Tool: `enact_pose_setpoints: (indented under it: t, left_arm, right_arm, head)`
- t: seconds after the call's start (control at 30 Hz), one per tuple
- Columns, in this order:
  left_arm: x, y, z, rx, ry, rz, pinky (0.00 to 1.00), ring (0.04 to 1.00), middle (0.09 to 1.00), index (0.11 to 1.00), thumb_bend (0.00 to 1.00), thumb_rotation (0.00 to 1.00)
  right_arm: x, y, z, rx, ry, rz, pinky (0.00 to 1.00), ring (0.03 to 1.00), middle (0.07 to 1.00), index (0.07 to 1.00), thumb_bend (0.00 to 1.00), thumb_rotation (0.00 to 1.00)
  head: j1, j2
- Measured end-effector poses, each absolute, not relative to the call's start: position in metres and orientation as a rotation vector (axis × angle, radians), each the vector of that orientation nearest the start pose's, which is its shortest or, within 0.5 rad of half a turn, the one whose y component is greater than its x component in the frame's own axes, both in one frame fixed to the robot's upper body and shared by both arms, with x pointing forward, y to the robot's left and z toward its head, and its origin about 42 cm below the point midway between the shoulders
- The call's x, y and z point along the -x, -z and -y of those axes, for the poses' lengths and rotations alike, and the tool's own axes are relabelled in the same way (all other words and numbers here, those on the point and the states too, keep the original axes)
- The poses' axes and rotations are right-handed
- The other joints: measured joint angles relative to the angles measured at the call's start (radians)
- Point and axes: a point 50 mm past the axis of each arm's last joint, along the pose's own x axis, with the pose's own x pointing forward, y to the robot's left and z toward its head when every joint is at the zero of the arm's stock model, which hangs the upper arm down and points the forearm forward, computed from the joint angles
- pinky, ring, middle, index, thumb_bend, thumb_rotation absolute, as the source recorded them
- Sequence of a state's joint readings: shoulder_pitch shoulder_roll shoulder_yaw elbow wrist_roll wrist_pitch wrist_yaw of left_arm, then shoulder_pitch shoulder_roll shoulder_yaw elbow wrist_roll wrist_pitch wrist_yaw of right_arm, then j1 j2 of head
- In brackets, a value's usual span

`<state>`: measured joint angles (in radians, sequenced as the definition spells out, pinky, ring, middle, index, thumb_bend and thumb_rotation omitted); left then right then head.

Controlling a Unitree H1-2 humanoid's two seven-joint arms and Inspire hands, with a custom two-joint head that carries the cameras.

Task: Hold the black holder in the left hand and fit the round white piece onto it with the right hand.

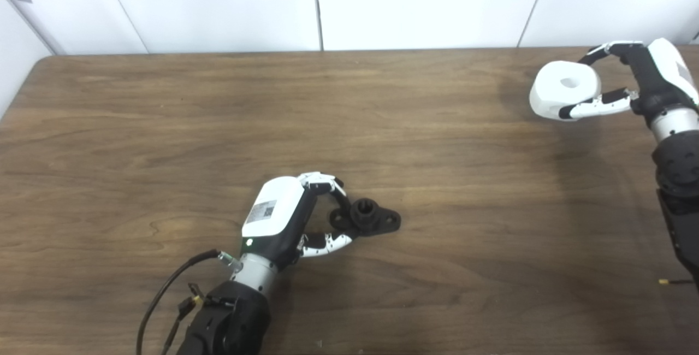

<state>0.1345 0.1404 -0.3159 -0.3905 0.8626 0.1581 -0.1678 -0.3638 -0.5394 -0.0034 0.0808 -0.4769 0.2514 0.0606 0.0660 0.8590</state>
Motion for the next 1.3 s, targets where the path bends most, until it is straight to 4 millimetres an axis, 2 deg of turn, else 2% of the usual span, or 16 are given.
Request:
enact_pose_setpoints:
  t: [0.17, 0.47, 0.73, 0.97, 1.3]
  left_arm:
    - [-0.2227, -0.1477, -0.1711, -0.930, 0.261, 0.133, 0.78, 0.826, 0.780, 0.653, 1.00, 0.28]
    - [-0.2229, -0.1475, -0.1714, -0.917, 0.251, 0.129, 0.77, 0.836, 0.791, 0.668, 1.00, 0.26]
    - [-0.2225, -0.1463, -0.1713, -0.950, 0.247, 0.112, 0.80, 0.845, 0.785, 0.639, 0.97, 0.26]
    - [-0.2221, -0.1462, -0.1708, -0.978, 0.245, 0.108, 0.79, 0.856, 0.798, 0.603, 0.92, 0.20]
    - [-0.2222, -0.1433, -0.1724, -1.020, 0.239, 0.089, 0.88, 0.858, 0.794, 0.587, 0.91, 0.16]
  right_arm:
    - [-0.3911, -0.2308, 0.3781, 0.978, 0.169, 0.020, 0.86, 0.883, 0.778, 0.484, 0.52, 0.13]
    - [-0.3910, -0.2289, 0.3791, 0.978, 0.169, 0.012, 0.87, 0.883, 0.776, 0.485, 0.52, 0.13]
    - [-0.3911, -0.2286, 0.3793, 0.981, 0.169, 0.011, 0.86, 0.880, 0.776, 0.484, 0.52, 0.13]
    - [-0.3910, -0.2285, 0.3792, 0.980, 0.169, 0.011, 0.86, 0.876, 0.774, 0.485, 0.52, 0.13]
    - [-0.3882, -0.2242, 0.3798, 0.981, 0.164, 0.003, 0.87, 0.877, 0.774, 0.485, 0.52, 0.13]
  head:
    - [-0.002, -0.002]
    - [-0.002, -0.002]
    - [-0.002, 0.000]
    - [-0.002, 0.003]
    - [0.000, 0.005]
